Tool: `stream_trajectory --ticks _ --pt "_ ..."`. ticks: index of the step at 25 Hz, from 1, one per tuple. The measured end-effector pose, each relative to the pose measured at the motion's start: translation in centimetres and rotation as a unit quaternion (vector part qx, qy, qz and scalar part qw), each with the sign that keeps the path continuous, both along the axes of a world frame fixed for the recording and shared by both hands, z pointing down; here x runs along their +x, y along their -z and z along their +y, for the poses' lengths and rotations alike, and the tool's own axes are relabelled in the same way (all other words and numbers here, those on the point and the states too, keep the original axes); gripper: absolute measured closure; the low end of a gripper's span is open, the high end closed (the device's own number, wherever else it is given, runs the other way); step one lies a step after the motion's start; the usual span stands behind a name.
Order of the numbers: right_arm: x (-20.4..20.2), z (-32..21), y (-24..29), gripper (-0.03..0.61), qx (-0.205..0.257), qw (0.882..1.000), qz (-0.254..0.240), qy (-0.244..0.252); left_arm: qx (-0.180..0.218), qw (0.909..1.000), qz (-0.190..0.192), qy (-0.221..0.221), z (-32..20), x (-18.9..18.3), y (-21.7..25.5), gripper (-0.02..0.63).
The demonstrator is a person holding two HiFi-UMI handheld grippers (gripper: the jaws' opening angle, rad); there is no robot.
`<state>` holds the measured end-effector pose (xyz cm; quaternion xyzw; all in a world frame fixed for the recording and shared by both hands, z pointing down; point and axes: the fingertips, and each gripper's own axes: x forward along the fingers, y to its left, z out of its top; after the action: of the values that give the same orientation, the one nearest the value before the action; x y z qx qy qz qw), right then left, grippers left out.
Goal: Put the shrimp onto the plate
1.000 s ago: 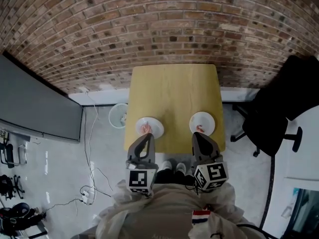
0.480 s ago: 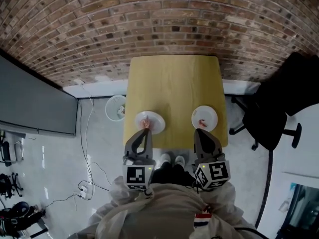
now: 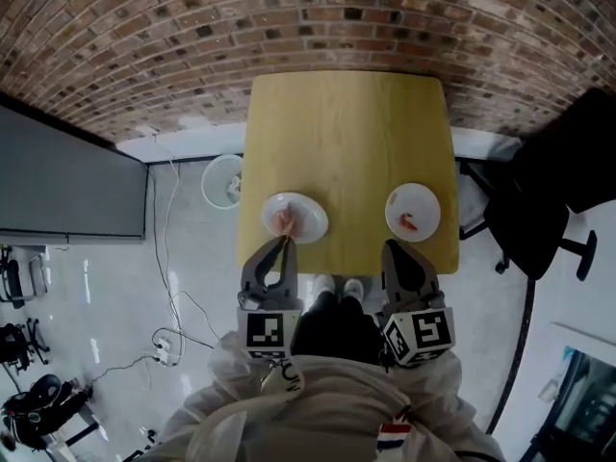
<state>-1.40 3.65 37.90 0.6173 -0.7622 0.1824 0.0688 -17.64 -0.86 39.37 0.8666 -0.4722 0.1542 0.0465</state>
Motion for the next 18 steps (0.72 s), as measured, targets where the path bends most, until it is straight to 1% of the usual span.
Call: stream_trajectory --ticks 3,9,14,18 --pt "0.0 -0.3 -1.2 0.555 -0.006 1.0 0.0 0.0 -0.01 0.9999 -0.011 0.002 -0.6 -0.5 -1.9 0.597" --pt "-0.1 0.1 -3.7 0.555 -0.018 1.0 -0.009 -0.004 -0.026 0.9995 -0.017 0.008 -1.2 -1.1 -4.4 0.597" --pt "0.0 0.0 -5.1 0.555 -0.032 0.999 -0.008 -0.008 -0.042 0.9988 -0.024 0.003 -1.2 -1.2 -6.6 0.597" --pt "0.5 -0.2 -6.5 0.555 -0.039 0.999 -0.013 -0.02 -0.067 0.9972 -0.033 -0.001 -1.4 -1.1 -9.0 0.597"
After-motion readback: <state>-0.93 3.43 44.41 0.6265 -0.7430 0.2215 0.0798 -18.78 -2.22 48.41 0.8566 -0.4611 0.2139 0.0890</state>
